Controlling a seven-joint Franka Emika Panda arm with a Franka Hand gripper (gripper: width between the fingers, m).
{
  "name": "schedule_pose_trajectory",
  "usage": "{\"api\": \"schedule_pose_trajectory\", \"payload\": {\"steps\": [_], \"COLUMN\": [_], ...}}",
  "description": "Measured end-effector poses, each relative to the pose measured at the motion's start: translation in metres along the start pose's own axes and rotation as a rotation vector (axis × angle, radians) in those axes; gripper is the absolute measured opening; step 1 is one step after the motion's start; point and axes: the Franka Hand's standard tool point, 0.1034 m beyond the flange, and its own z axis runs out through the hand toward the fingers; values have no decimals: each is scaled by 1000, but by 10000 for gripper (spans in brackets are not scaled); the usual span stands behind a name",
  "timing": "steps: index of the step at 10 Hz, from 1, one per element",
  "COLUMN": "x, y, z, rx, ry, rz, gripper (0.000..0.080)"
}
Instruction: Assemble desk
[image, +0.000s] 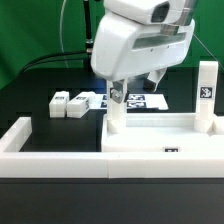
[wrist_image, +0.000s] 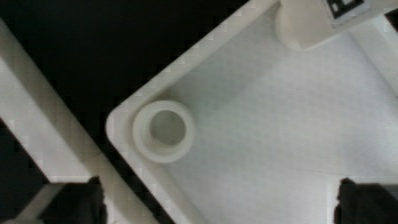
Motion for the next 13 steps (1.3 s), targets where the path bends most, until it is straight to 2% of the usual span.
{"api": "schedule_pose_trajectory", "payload": {"steps": [2, 3, 4, 5, 6, 7, 8, 11, 12, 13], "x": [2, 0, -5, -16, -32, -51, -60, -56, -61, -77], "y": [-2, -3, -3, 5, 24, 41, 47, 44, 47, 57], "z": [0, 0, -1, -4, -6, -4, -1, -1, -1, 3], "rx": [0, 16, 75, 135, 173, 184, 186, 190, 193, 201], "ry": [-1, -1, -7, -5, 26, 32, 24, 11, 10, 6], "rz": [133, 229, 414, 504, 589, 641, 699, 849, 858, 900], "gripper": [648, 648, 648, 648, 648, 648, 648, 648, 648, 648]}}
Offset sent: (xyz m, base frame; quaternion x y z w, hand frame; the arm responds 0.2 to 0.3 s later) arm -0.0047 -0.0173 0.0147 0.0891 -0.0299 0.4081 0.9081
